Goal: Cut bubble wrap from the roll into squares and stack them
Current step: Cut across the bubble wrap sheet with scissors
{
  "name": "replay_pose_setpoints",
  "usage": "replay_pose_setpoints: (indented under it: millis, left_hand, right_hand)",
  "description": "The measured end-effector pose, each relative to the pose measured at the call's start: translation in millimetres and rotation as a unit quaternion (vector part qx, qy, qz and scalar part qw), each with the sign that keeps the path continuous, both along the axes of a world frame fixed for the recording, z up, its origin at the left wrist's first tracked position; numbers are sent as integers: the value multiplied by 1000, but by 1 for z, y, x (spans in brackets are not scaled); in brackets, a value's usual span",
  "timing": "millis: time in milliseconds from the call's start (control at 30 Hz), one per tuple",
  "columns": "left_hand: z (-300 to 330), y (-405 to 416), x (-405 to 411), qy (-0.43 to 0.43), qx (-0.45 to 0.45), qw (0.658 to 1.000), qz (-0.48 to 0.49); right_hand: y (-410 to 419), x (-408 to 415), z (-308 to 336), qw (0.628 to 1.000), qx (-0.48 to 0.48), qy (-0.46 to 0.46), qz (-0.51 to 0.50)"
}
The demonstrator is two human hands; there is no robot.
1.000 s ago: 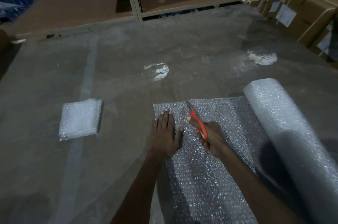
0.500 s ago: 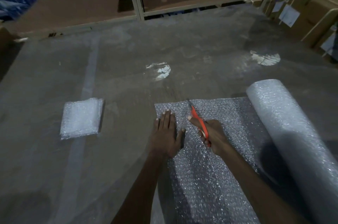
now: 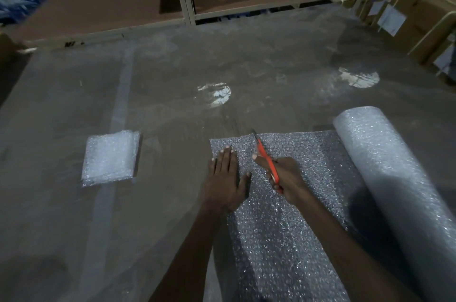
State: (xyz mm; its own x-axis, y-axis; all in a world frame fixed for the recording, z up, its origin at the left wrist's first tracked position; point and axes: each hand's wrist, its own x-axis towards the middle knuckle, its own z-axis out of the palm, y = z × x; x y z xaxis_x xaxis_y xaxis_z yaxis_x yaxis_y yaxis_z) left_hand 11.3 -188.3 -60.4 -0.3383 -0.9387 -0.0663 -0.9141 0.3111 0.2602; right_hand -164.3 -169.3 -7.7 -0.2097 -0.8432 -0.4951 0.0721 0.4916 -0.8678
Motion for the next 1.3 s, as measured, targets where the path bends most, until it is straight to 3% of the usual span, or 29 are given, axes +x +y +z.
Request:
replay_pose_setpoints:
  millis: [333,433,533,600,967,1300]
  left_hand:
    - [8,45,14,50,-1,999,13]
    - [12,91,15,62,-3,998,2]
    - [15,133,11,79,8,997,2]
    - [13,155,8,73,3,997,0]
    - [8,224,3,23,-12,999,-42]
    - [6,247,12,-40,-7,999,1]
  right_hand:
    - [64,-6,22,992,-84,96,12]
    - [95,-10,24,968,-113,224,11]
    - [127,-14,35,913,-93,395,34]
    - [146,-17,40,885,-64,460,37]
    - [192,-27,5,791,-41,605,81]
    - [206,-35,-19,766,-169,614,90]
